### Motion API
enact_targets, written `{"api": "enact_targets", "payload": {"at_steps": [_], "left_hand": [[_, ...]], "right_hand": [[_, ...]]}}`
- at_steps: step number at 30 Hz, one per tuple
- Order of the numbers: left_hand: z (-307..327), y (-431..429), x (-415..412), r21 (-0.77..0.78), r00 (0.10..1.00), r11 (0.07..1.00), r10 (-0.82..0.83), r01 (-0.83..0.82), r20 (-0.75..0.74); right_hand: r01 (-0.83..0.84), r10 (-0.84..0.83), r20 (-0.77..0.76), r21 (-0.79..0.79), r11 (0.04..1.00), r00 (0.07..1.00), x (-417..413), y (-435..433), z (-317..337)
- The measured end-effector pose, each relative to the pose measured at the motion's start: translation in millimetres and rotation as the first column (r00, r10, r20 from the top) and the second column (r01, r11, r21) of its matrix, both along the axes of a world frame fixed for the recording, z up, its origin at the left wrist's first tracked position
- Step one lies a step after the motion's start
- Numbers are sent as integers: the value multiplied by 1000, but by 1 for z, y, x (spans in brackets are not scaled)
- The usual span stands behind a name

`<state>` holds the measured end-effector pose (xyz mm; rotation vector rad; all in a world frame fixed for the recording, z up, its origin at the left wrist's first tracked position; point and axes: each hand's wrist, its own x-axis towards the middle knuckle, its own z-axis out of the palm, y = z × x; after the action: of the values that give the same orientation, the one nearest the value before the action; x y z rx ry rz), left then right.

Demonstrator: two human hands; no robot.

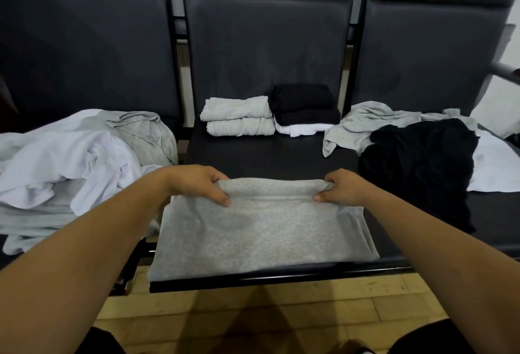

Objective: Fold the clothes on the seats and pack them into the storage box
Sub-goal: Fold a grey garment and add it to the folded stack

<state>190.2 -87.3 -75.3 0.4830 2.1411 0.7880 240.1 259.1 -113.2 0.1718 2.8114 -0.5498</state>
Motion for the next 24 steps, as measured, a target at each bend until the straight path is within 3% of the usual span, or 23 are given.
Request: {"api": "enact_targets", "payload": {"at_steps": [3, 5, 9, 13, 15, 17, 19, 21, 24], "left_hand": [[0, -15, 0, 34, 989, 995, 87, -91, 122], [2, -22, 0, 18, 989, 993, 112, -114, 92], [2, -37, -3, -74, 979, 985, 141, -153, -147], [-5, -46, 0, -49, 862, 917, 354, -396, -362], [-12, -50, 0, -38, 824, 858, 478, -512, -303], [-18, -52, 4, -7, 798, 803, 591, -595, -117], [-21, -49, 12, 7, 776, 777, 630, -630, -24], [-24, -46, 17, -37, 786, 787, 610, -615, -94], [-31, -43, 21, -89, 819, 822, 539, -563, -200]], "right_hand": [[12, -12, -11, -20, 1000, 1000, 2, 1, 6], [23, -23, -21, -12, 1000, 1000, 3, 1, 9], [84, -86, -64, -31, 996, 994, 3, 4, 9], [150, -162, -150, -89, 985, 975, 3, 9, 2], [195, -204, -162, -68, 978, 966, 3, 9, -4], [193, -164, -228, 113, 975, 960, 4, 3, -5], [131, -58, -333, 200, 971, 941, 8, -16, -2], [-6, 45, -379, 104, 995, 924, 16, -44, 2], [-229, 227, -278, 26, 973, 934, 35, -89, -14]]}}
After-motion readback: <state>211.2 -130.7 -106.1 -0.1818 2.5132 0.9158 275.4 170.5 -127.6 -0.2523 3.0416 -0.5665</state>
